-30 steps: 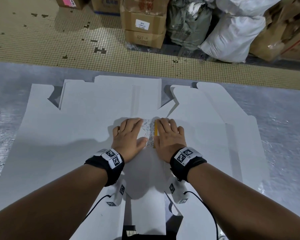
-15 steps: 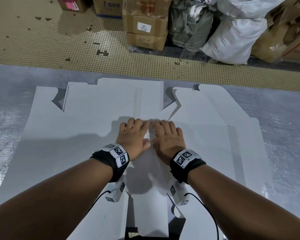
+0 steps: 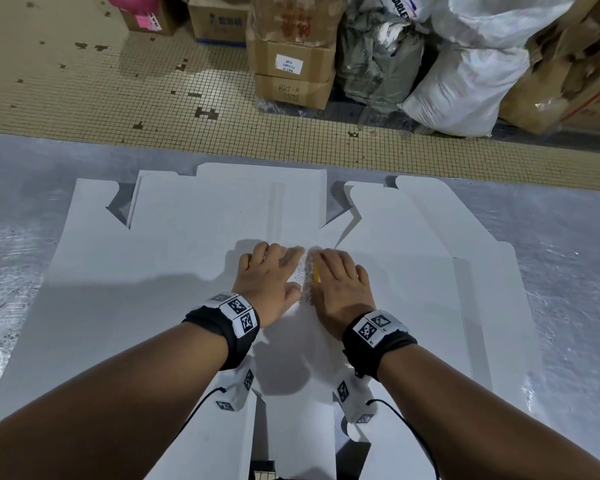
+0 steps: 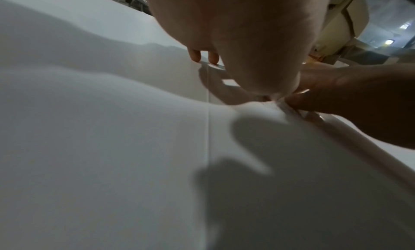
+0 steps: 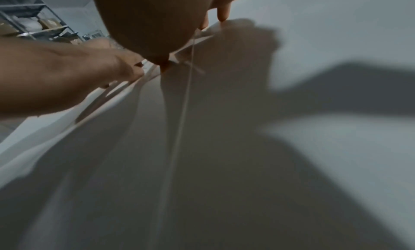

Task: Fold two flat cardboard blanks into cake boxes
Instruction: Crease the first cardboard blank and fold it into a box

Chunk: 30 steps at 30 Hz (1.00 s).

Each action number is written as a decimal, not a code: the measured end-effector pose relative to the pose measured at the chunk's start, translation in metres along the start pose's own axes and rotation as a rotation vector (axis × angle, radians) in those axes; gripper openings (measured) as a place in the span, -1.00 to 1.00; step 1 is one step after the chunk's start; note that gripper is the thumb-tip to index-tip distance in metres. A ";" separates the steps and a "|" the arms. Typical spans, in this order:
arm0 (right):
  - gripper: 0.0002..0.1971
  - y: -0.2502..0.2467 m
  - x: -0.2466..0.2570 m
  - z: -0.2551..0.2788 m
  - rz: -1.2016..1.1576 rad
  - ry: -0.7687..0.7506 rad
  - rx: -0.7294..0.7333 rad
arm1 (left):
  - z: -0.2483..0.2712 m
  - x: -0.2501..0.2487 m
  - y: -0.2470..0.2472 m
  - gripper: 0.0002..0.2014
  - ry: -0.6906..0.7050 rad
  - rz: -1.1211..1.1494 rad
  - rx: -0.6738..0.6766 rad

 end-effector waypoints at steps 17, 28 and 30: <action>-0.30 0.005 -0.004 0.001 -0.070 0.004 -0.033 | 0.004 0.011 -0.006 -0.45 -0.042 0.474 0.029; -0.37 -0.042 -0.018 0.040 -0.749 0.284 -0.334 | 0.110 0.105 -0.037 -0.61 -0.246 0.835 -0.334; -0.39 -0.049 0.000 0.051 -0.673 0.268 -0.345 | 0.131 0.121 -0.034 -0.61 -0.264 0.818 -0.287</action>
Point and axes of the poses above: each hand's wrist, its own z-axis away from the middle knuckle, its own y-axis out of the palm, x = y × z, the point moved 8 cm from there along -z, towards the middle knuckle, and after that the axes turned 7 degrees about z, right-handed, at the moved point
